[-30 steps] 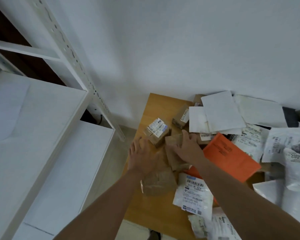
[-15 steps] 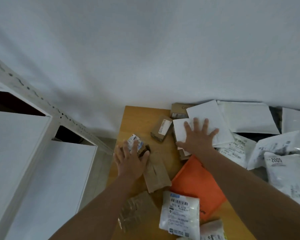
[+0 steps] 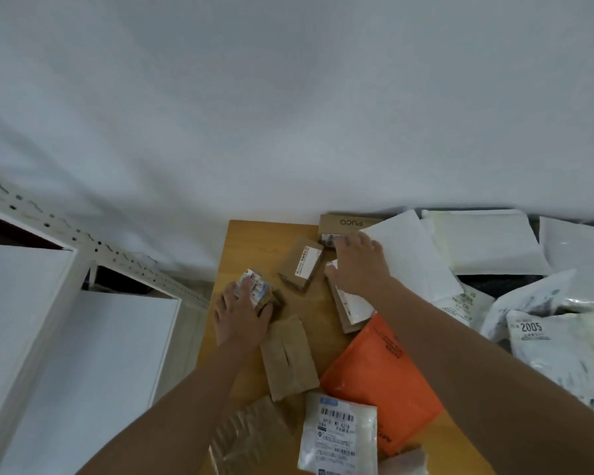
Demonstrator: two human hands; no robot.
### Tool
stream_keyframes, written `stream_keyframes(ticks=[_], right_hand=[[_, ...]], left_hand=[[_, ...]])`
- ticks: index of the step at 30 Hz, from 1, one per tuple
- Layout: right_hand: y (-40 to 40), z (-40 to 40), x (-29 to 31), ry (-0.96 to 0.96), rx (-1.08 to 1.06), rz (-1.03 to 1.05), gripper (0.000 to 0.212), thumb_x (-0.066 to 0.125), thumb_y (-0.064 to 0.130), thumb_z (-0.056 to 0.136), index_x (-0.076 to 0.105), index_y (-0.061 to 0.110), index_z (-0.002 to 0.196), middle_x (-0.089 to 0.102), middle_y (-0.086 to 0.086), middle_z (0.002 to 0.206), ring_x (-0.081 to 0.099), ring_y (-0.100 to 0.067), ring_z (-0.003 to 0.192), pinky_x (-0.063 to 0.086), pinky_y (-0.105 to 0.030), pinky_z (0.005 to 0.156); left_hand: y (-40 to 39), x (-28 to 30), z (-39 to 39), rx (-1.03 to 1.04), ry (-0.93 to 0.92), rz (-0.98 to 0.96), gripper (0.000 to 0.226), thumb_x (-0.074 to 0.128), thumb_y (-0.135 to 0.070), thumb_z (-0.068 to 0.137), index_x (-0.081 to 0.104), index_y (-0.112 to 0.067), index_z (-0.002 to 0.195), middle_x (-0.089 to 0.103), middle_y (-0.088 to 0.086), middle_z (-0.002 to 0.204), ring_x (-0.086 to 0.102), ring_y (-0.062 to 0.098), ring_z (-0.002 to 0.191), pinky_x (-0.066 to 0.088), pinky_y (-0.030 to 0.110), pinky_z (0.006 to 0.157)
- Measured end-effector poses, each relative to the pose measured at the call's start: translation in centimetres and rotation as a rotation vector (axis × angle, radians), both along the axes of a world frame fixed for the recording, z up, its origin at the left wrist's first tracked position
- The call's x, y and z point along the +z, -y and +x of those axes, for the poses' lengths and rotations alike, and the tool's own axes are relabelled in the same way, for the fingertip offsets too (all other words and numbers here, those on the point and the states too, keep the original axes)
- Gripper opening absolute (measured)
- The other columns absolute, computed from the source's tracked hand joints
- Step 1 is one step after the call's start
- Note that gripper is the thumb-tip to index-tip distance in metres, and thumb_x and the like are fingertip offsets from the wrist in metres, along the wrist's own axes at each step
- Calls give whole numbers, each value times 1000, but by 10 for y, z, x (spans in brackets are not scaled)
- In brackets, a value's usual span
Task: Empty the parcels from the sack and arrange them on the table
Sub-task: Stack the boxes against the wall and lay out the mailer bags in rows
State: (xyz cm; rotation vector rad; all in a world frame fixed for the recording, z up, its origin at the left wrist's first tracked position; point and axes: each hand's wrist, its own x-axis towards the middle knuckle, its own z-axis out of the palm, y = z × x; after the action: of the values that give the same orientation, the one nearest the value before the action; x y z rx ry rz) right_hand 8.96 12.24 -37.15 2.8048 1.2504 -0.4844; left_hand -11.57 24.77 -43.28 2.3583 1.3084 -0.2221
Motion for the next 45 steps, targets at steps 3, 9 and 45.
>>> stream_keyframes(ticks=[3, 9, 45], right_hand=[[-22, -9, -7, -205, 138, -11, 58, 48, 44, 95, 37, 14, 143, 40, -13, 146, 39, -34, 132, 38, -47, 105], [-65, -61, -21, -549, 171, 150, 67, 53, 33, 92, 23, 19, 151, 29, -7, 153, 40, -30, 133, 40, -42, 101], [-197, -81, -67, -911, -715, 531, 44, 37, 36, 106, 50, 9, 138, 57, -9, 134, 48, -13, 103, 36, -23, 85]], left_hand=[[-12, -1, 1, -10, 15, 6, 77, 62, -49, 89, 22, -24, 150, 20, 5, 157, 13, 33, 145, 23, 50, 117], [-53, -2, -3, -86, -49, 89, 59, 56, -31, 96, 29, -47, 147, 4, 7, 159, 10, 39, 140, 26, 48, 112], [-176, -27, 52, 283, 486, -405, 41, 44, -31, 103, 42, -18, 141, 59, 5, 132, 56, 24, 116, 46, 34, 93]])
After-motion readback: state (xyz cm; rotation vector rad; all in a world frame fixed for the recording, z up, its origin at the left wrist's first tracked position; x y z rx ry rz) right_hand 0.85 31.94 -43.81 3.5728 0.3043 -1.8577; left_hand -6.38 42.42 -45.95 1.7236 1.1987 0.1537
